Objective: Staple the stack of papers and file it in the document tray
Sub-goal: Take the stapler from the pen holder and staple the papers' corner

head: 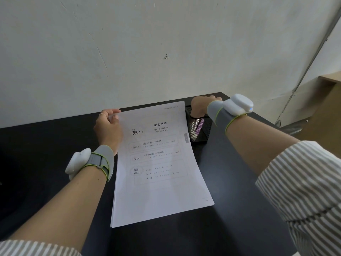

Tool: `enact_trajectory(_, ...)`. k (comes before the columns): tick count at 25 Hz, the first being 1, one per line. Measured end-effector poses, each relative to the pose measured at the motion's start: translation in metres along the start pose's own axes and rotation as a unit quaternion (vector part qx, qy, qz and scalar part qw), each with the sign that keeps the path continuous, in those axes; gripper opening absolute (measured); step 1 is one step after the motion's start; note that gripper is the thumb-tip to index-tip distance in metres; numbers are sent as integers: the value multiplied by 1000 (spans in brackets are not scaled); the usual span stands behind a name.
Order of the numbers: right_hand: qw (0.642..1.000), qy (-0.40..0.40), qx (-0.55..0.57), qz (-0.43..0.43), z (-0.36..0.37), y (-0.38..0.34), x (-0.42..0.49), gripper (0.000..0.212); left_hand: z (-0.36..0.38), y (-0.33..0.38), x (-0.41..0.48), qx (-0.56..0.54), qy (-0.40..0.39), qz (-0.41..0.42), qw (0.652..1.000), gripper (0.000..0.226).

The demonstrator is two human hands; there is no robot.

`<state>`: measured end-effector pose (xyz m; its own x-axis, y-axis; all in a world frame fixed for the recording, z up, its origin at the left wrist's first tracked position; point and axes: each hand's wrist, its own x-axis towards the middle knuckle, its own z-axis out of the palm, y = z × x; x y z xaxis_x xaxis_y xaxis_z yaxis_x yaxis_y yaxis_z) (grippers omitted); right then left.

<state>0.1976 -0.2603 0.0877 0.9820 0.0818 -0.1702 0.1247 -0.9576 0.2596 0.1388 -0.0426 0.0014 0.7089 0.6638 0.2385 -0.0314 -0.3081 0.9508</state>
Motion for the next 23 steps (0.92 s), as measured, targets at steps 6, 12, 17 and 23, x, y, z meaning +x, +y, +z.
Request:
enact_trajectory(6,998,36,-30,42,4,-5,5,37,0,0,0,-2,-1,-2,1000,21)
enact_trajectory(12,998,46,20,23,0,-2,4,18,1,-1,1,-3,-3,-5,1000,20)
enact_trajectory(17,999,28,33,7,-2,2,7,32,2,0,1,-10,-5,-11,1000,20)
enact_trajectory(23,999,-15,-4,-47,-3,3,15,34,1,-1,0,-13,-5,-12,1000,21)
